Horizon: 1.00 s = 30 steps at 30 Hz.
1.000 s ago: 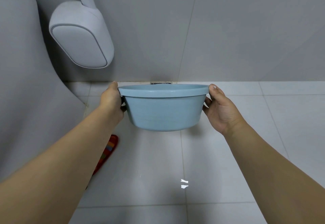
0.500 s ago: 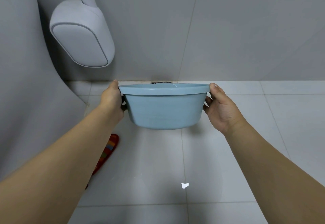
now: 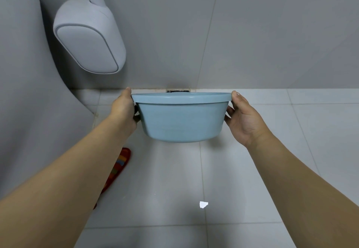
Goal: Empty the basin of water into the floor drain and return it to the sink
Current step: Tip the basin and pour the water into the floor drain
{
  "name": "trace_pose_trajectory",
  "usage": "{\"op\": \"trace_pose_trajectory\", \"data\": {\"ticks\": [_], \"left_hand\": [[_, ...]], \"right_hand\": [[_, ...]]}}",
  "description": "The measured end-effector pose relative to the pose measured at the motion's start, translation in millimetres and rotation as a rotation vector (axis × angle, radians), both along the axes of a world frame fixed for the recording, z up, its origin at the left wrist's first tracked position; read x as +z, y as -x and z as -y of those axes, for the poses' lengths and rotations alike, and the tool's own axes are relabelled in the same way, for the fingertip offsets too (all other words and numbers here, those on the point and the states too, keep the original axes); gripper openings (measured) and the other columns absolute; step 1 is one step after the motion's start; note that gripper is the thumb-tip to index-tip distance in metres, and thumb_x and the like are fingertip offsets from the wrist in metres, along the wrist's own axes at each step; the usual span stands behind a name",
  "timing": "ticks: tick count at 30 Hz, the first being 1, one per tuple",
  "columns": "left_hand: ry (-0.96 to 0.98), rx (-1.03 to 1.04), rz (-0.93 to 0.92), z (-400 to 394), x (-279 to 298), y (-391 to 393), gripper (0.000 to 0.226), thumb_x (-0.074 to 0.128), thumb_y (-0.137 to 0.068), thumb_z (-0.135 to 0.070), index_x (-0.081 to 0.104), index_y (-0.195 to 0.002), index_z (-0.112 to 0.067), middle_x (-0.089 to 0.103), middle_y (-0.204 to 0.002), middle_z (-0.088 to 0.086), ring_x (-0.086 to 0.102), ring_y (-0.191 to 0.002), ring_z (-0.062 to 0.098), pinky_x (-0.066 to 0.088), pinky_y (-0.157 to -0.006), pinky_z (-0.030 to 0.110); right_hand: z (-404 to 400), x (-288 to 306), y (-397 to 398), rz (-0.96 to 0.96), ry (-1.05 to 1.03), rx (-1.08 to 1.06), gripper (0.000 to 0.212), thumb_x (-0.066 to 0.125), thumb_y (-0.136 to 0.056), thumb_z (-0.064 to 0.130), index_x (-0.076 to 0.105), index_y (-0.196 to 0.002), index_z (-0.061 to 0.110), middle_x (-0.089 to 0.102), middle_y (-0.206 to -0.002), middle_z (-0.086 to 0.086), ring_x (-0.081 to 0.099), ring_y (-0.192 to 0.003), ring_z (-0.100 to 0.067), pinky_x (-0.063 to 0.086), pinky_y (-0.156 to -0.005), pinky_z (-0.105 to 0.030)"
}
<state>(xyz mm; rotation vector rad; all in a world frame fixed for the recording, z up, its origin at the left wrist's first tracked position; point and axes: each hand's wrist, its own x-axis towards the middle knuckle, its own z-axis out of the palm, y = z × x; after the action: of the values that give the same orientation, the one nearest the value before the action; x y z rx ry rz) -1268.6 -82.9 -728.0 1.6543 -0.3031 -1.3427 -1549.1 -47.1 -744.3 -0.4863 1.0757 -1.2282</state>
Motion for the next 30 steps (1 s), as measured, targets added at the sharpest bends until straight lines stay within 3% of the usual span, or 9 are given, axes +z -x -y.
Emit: {"op": "trace_pose_trajectory", "data": {"ticks": [3,6,13,20,26,30], "left_hand": [[0.001,0.0,-0.003,0.1,0.2,-0.2,0.024,0.045,-0.104,-0.036,0.06,-0.106,-0.018,0.068,-0.098,0.001,0.065,-0.093,0.021,0.056,-0.085,0.04],[0.003,0.0,-0.003,0.6,0.1,-0.3,0.023,0.045,-0.104,-0.037,0.059,-0.104,-0.019,0.068,-0.097,0.001,0.065,-0.091,0.021,0.055,-0.08,0.038],[0.001,-0.002,-0.005,1.1,1.0,1.0,0.023,0.045,-0.104,-0.038,0.059,-0.099,-0.021,0.068,-0.103,0.001,0.064,-0.097,0.023,0.053,-0.095,0.043],[-0.002,0.009,-0.011,1.0,3.2,3.3,0.023,0.045,-0.104,-0.038,0.059,-0.1,-0.02,0.068,-0.107,0.003,0.064,-0.099,0.023,0.054,-0.094,0.043],[0.0,0.001,-0.005,0.7,2.9,1.9,0.027,0.045,-0.104,-0.039,0.059,-0.115,-0.018,0.068,-0.113,0.003,0.065,-0.101,0.023,0.053,-0.098,0.044],[0.0,-0.007,0.004,0.9,3.1,1.5,0.036,0.045,-0.104,-0.04,0.059,-0.126,-0.016,0.069,-0.115,0.004,0.066,-0.101,0.023,0.053,-0.096,0.043]], "right_hand": [[0.3,0.4,-0.8,0.001,-0.011,-0.014,0.028,0.061,-0.097,0.032,0.05,-0.121,0.025,0.067,-0.083,0.021,0.056,-0.098,-0.012,0.045,-0.092,-0.029],[0.7,1.7,-1.0,-0.005,-0.014,-0.015,0.032,0.062,-0.097,0.033,0.049,-0.125,0.024,0.068,-0.087,0.02,0.057,-0.101,-0.012,0.044,-0.096,-0.031],[1.2,2.2,-0.6,-0.016,-0.019,-0.014,0.028,0.062,-0.097,0.033,0.051,-0.121,0.024,0.068,-0.088,0.02,0.056,-0.102,-0.013,0.042,-0.099,-0.033],[2.9,2.9,0.0,-0.033,-0.014,-0.018,0.026,0.06,-0.098,0.033,0.053,-0.121,0.024,0.07,-0.088,0.022,0.058,-0.101,-0.012,0.043,-0.095,-0.031],[3.7,-0.2,-1.0,-0.036,-0.013,-0.019,0.057,0.062,-0.096,0.035,0.043,-0.147,0.019,0.071,-0.093,0.022,0.059,-0.105,-0.011,0.045,-0.095,-0.031],[4.7,-1.5,-0.5,-0.043,-0.015,-0.016,0.06,0.062,-0.097,0.036,0.043,-0.15,0.016,0.069,-0.1,0.02,0.059,-0.107,-0.012,0.044,-0.098,-0.032]]}}
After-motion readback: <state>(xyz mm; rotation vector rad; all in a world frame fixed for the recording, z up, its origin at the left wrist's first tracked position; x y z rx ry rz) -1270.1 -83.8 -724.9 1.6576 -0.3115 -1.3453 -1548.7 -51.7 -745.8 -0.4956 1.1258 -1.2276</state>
